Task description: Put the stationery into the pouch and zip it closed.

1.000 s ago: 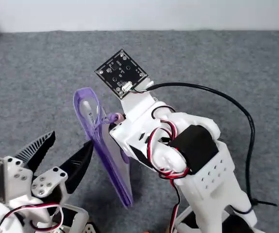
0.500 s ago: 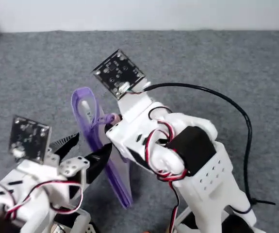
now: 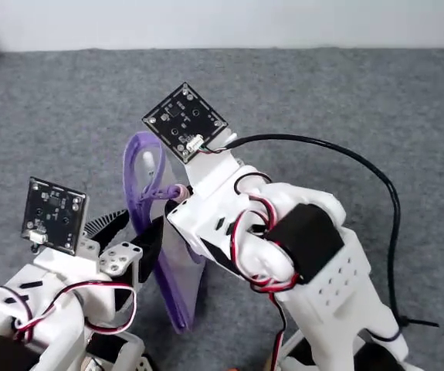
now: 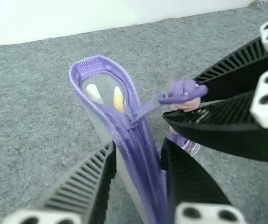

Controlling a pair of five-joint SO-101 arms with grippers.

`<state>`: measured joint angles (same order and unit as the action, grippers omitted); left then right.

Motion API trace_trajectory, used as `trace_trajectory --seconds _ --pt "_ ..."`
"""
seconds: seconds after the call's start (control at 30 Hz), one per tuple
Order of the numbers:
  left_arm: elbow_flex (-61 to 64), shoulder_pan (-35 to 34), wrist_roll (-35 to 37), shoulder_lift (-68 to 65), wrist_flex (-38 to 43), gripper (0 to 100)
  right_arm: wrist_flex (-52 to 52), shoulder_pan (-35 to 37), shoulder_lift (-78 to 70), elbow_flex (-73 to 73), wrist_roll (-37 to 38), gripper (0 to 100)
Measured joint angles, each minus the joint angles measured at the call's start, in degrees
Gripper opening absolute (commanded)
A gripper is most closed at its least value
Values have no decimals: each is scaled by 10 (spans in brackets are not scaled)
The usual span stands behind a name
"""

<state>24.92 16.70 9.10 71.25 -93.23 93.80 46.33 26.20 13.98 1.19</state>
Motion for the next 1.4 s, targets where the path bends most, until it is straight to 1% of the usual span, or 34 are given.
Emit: trace_trajectory --seconds 0.17,0.33,0.47,0.67,0.77,0.87,1.03,1.17,1.3,1.4 --pt "0 0 0 0 0 148 27 2 11 0 0 7" --pt "0 1 0 0 0 143 46 28 18 0 0 7" --pt "14 1 0 0 22 87 48 47 25 0 0 7" --pt "36 1 1 0 49 12 49 48 25 0 0 7" --pt "36 1 -21 0 49 12 49 48 25 0 0 7" --pt "36 1 -38 0 48 12 33 18 25 0 15 7" --pt "24 2 -44 -2 33 11 -47 -77 25 0 85 7" --pt "-5 2 -48 -8 27 10 -98 -132 17 -4 131 7" --pt "-33 2 -64 -9 26 9 -138 -178 -18 -4 151 7" --pt "-52 2 -68 -9 24 9 -166 -193 -44 -3 154 7"
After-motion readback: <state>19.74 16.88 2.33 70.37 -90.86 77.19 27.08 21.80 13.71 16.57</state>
